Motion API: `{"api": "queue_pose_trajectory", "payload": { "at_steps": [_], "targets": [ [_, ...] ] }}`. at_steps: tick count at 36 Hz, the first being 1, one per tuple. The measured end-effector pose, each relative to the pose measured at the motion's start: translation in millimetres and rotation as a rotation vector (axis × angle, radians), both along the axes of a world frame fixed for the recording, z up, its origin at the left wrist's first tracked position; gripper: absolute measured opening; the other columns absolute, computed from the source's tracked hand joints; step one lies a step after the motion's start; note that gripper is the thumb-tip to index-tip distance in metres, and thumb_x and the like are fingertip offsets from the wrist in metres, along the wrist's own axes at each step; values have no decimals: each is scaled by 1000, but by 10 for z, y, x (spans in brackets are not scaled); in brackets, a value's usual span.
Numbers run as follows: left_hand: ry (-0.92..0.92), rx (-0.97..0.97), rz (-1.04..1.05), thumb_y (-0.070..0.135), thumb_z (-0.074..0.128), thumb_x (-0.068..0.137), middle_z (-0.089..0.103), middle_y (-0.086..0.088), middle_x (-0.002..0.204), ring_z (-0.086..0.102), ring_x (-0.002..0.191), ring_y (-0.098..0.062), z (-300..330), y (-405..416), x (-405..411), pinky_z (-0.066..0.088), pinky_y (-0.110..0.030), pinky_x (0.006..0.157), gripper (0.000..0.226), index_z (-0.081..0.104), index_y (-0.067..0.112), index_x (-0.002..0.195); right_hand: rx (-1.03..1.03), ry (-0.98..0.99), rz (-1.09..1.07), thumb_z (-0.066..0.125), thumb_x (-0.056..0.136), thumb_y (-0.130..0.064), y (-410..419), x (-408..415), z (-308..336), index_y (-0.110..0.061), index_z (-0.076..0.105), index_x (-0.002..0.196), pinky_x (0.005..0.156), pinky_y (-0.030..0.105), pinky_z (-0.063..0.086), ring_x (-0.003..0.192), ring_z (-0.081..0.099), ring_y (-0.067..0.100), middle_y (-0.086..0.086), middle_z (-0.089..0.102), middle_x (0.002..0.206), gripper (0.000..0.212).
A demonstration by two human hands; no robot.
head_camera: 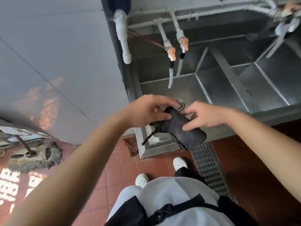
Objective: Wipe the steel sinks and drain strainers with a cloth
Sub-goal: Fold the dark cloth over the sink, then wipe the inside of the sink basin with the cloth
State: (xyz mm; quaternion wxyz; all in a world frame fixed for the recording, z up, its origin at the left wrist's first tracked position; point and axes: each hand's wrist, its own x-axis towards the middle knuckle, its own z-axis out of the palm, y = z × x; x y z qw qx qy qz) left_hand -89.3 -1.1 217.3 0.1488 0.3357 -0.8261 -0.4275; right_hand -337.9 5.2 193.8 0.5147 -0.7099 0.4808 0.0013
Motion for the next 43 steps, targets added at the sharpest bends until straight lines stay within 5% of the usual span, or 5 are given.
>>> {"api": "queue_pose_trajectory", "payload": {
  "at_steps": [3, 13, 22, 38, 43],
  "targets": [
    [-4, 14, -51, 8, 67, 94, 66, 27, 106, 64, 99, -1, 95, -204, -233, 52, -19, 84, 31, 67, 17, 124, 217, -262, -79, 81, 80, -23, -114, -171, -91, -41, 55, 134, 98, 26, 51, 123, 58, 3, -17, 63, 132, 63],
    [-217, 14, 431, 22, 62, 97, 61, 8, 135, 58, 115, -10, -699, -677, -1006, 44, -20, 97, 42, 57, 27, 138, 547, -482, -599, 67, 93, -21, -339, -477, -1121, -11, 67, 117, 96, 34, 53, 106, 71, 22, 7, 75, 112, 27],
    [-761, 166, 853, 63, 44, 96, -15, 7, 167, -16, 153, -21, -1827, -464, -711, 0, -50, 122, 80, 0, 38, 158, 858, -533, -899, 57, 98, -29, -906, -966, -1619, -6, 63, 127, 96, 39, 50, 115, 66, 30, 16, 70, 122, 38],
    [-999, -145, 797, 64, 23, 97, -21, -3, 166, -24, 150, -29, -2675, -1081, -256, -4, -47, 125, 82, -15, 26, 158, 578, -238, -872, 60, 98, -21, -1923, -152, -3146, -20, 63, 104, 102, 42, 47, 113, 63, 31, 14, 68, 122, 7],
    [-1015, -273, 819, 63, 24, 98, 0, -9, 168, -6, 154, -32, -2764, -1042, -272, 10, -51, 124, 80, 8, 17, 160, 87, -57, -666, 53, 97, -27, -2667, 298, -3476, -31, 61, 114, 70, 29, 41, 96, 63, 27, 7, 68, 110, 20]
  ]
}}
